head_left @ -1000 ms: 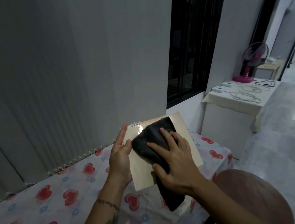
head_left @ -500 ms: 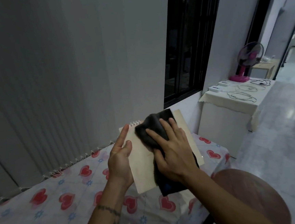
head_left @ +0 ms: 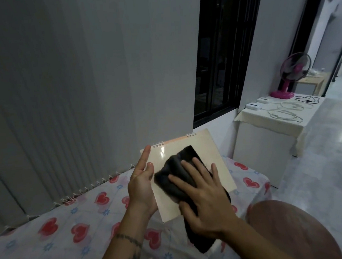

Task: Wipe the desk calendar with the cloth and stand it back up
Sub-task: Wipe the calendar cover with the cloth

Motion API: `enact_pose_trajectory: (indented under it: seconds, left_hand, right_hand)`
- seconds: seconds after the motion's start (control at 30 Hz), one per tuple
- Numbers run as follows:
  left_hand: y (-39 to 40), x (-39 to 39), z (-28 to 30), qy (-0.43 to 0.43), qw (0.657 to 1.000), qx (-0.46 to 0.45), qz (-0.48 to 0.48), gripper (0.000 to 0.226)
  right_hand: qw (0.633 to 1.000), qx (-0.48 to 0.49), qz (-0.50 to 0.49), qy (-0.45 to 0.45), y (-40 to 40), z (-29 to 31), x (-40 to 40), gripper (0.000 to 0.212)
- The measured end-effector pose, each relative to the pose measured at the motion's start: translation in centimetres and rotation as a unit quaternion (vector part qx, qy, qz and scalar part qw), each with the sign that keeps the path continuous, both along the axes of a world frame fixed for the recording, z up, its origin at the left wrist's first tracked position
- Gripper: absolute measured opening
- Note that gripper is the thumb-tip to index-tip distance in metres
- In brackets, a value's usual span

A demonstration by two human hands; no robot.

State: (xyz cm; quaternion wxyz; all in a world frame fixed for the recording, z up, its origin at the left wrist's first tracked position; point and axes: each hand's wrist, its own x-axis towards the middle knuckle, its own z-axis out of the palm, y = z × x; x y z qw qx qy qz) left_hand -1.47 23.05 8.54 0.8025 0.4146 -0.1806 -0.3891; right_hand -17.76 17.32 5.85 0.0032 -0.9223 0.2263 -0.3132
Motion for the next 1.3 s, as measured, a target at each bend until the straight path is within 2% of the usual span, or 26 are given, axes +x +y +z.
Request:
enact_pose_trajectory:
  seconds: [0.07, 0.17, 0.3, 0.47, 0.6, 0.77, 0.9, 1.0, 1.13, 1.3]
  left_hand:
    - [0.1, -0.2, 0.1, 0.026, 1.0, -0.008, -0.006, 0.044]
    - [0.0, -1.2, 0.3, 0.032, 0.999, -0.015, -0.021, 0.045]
    - [-0.1, -2.4, 0.2, 0.027, 0.999, -0.013, -0.027, 0.043]
    - [0.3, -1.7, 0.4, -0.006, 0.999, -0.032, 0.007, 0.047]
    - [0.4, -0.4, 0.8, 0.018, 0.999, -0.035, 0.029, 0.045]
    - [0.3, -0.6, 1.0, 0.056, 0.997, -0.054, 0.019, 0.049]
    - [-0.1, -1.6, 1.2, 0.051, 0.997, -0.058, 0.008, 0.047]
    - [-0.2, -2.4, 1.3, 0.042, 0.998, -0.051, 0.0, 0.046]
    - [-0.3, -1.8, 1.9, 0.053, 0.996, -0.074, 0.011, 0.045]
    - [0.2, 0.9, 1.8, 0.051, 0.997, -0.062, 0.016, 0.047]
  right_hand:
    - [0.999, 0.01, -0.036, -0.009, -1.3, 0.8, -0.6, 0.063]
    - [0.991, 0.079, -0.103, -0.042, -2.7, 2.9, 0.1, 0.061]
    - [0.98, 0.16, -0.113, -0.039, -3.0, 4.6, 2.1, 0.068]
    - [0.991, 0.119, -0.033, -0.042, -0.2, 2.7, 2.2, 0.075]
    - [0.997, 0.068, 0.03, -0.02, 0.7, 0.9, 1.2, 0.069]
    - [0.995, 0.08, -0.026, -0.05, -1.0, 2.5, 0.8, 0.061]
    - [0.984, 0.147, -0.084, -0.063, -1.4, 4.6, 2.3, 0.062]
    - [0.982, 0.144, -0.102, -0.061, -0.3, 5.0, 3.4, 0.066]
    - [0.995, 0.077, -0.042, -0.047, 2.4, 3.2, 3.4, 0.071]
    - [0.992, 0.083, 0.067, -0.063, 2.7, 0.7, 1.1, 0.062]
